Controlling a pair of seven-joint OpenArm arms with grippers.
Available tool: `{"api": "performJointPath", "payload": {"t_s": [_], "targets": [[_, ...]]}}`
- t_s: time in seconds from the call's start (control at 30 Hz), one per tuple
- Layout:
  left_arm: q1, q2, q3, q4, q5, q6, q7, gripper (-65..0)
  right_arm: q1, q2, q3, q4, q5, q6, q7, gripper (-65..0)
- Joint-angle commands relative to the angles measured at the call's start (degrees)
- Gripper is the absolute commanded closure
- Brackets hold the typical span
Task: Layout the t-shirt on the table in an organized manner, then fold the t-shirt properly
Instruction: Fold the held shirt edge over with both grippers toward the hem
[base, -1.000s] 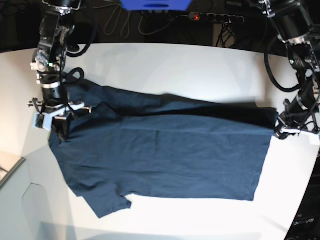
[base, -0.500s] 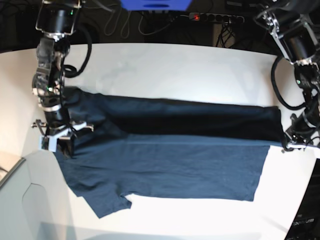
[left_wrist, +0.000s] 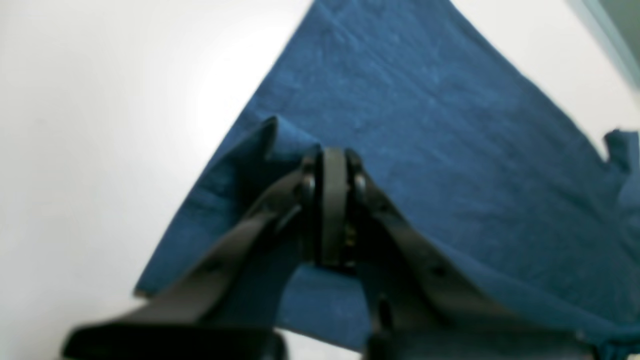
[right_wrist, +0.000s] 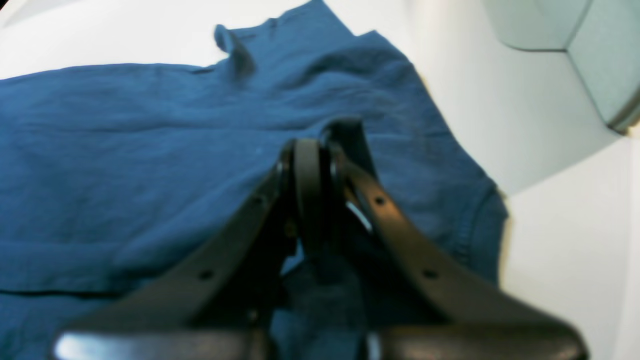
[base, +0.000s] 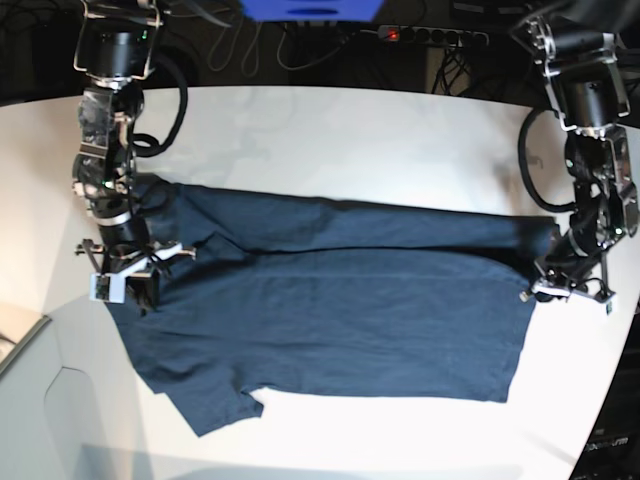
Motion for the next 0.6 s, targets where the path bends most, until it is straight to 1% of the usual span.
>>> {"api": "performJointPath", "payload": {"t_s": [0.0,0.13,0.17,0.2,0.23,0.3,0.37,0.43,0.5,0.57], "targets": [[-1.48,-1.38,-0.07,0.1,-0.44,-0.3,-1.92,0.0,1.04,0.41,-0.36,0.82,0.38,0.05,1.82,0.0],[-3.06,-1.47,0.02,-2.19,-0.44,-0.12,-1.66,-0.2,0.6,1.28,-2.29,0.82,0.29,0.05,1.73,0.0],[-3.15,-1.47,0.02,-2.71,-0.44,-0.03,-1.66,-0.9,0.42,1.99,-2.99,0.82,0.29,0.05,1.29,0.0],[-3.15,-1.56,0.02,-2.89,-0.44,-0.21,-1.66,-2.9,-0.1,2.6,-3.87,0.82,0.29,0.05,-0.03,-1.0],[-3.33,-1.73,0.02,-2.89,-0.44,-0.21,-1.66,-5.7,-0.28,3.13,-4.84,0.82,0.29,0.05,-1.61,-3.6],[-3.42,-2.17,0.11,-3.06,-0.44,-0.21,-1.66,-13.3,-0.46,3.75,-5.89,1.26,0.38,0.05,-4.34,-10.3],[-3.42,-2.26,0.11,-2.62,-0.53,-0.21,-1.66,-22.6,-0.54,3.83,-5.89,1.26,0.38,0.05,-4.6,-16.4],[-3.33,-2.26,-0.24,-2.62,-0.88,-0.21,-1.66,-30.6,-0.72,3.83,-5.72,2.49,0.38,0.05,-4.69,-21.0],[-2.98,-2.26,-0.42,-2.62,-0.88,-0.21,-1.66,-36.3,-2.21,3.83,-5.28,4.51,0.47,0.05,-4.6,-25.1],[-1.83,-2.26,-0.42,-2.62,-0.88,-0.21,-1.66,-40.3,-3.53,3.66,-3.87,7.41,0.47,0.05,-4.6,-28.8]]}}
